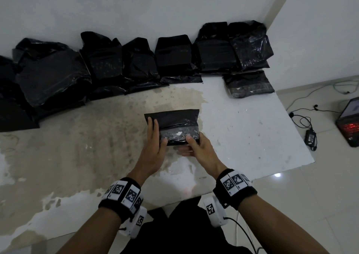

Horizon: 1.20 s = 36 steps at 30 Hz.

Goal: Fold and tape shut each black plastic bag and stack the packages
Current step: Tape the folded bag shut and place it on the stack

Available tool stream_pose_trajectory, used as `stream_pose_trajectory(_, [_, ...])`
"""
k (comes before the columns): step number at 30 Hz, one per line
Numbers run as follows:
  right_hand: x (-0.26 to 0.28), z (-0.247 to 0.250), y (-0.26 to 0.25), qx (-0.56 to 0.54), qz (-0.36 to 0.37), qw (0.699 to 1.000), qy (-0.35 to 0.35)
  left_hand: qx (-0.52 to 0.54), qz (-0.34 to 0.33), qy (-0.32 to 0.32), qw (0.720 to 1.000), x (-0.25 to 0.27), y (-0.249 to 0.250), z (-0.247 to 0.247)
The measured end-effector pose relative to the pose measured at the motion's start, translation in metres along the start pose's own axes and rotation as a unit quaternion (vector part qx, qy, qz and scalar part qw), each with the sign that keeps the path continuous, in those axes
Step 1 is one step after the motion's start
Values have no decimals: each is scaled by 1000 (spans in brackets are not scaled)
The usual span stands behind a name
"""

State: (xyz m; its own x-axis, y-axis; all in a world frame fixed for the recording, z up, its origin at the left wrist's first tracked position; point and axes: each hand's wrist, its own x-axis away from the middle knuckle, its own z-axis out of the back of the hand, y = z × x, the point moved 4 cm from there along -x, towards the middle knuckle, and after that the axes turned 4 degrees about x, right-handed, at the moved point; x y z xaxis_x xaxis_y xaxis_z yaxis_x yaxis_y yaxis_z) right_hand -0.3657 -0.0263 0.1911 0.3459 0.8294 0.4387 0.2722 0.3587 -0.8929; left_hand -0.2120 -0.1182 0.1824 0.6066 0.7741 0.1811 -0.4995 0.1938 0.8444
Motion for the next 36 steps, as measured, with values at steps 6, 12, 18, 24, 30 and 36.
stream_pose_trajectory(6, [5,-4,-6,-37,-21,999,-10,113,60,55,990,-2,-1,5])
stream_pose_trajectory(12, [0,0,-12,-41,-16,999,12,283,130,86,946,-11,-11,3])
stream_pose_trajectory(18, [-5,11,-20,-30,-26,998,40,223,62,5,973,-13,10,13])
stream_pose_trajectory(24, [-10,15,-22,-66,-38,997,29,54,13,-39,998,-9,16,31])
stream_pose_trajectory(30, [-15,15,-19,-124,-87,988,29,28,-21,-12,999,-11,18,40])
stream_pose_trajectory(36, [-13,15,-35,-11,-11,1000,7,330,151,40,931,-16,14,21])
